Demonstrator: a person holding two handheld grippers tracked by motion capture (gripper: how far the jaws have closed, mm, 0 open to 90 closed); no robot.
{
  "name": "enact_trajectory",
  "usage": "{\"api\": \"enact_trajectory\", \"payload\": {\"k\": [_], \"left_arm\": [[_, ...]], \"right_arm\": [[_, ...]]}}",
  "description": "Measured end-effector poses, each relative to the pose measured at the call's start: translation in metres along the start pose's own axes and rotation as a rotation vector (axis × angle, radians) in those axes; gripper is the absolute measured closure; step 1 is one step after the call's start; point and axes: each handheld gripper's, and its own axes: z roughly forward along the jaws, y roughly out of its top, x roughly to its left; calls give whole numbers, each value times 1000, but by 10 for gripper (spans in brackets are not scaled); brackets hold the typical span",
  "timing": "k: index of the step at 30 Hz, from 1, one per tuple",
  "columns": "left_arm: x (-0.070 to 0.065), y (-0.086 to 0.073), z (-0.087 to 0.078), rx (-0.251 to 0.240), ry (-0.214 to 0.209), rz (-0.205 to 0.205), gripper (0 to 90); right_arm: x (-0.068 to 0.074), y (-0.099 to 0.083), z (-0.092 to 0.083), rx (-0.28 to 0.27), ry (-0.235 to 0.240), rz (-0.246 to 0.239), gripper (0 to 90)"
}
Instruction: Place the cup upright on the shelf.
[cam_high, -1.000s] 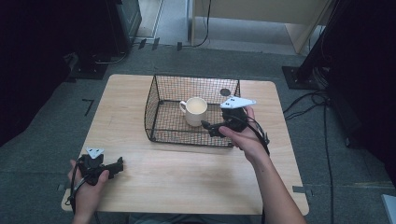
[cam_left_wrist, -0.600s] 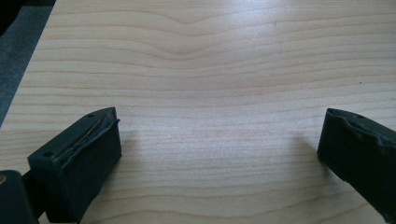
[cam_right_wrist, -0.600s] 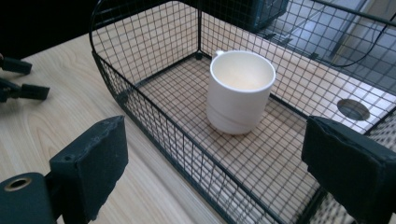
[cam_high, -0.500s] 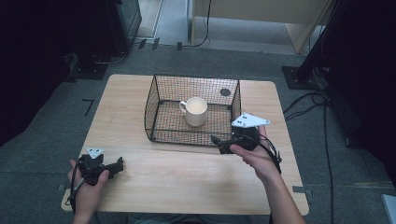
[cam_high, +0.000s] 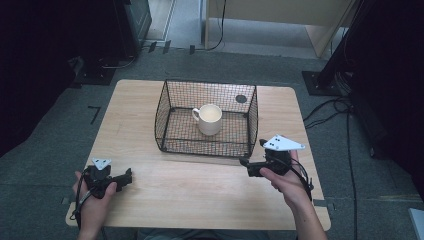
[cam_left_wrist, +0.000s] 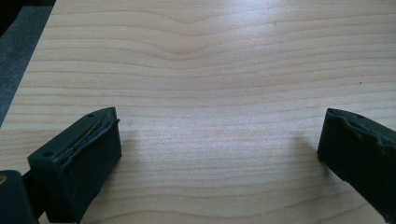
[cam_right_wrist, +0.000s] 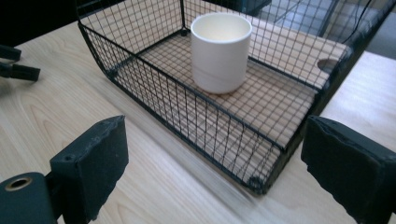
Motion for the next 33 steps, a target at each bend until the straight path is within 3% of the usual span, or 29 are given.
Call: {"api": "enact_trajectory", "payload": {"k": [22, 33], "left_arm": [[0, 0, 0, 1, -1, 1, 0], [0, 0, 0, 0, -1, 0, 0]], "right_arm": [[-26, -69, -17, 31, -93, 102, 90], [-44, -104, -21, 83, -196, 141, 90]]}}
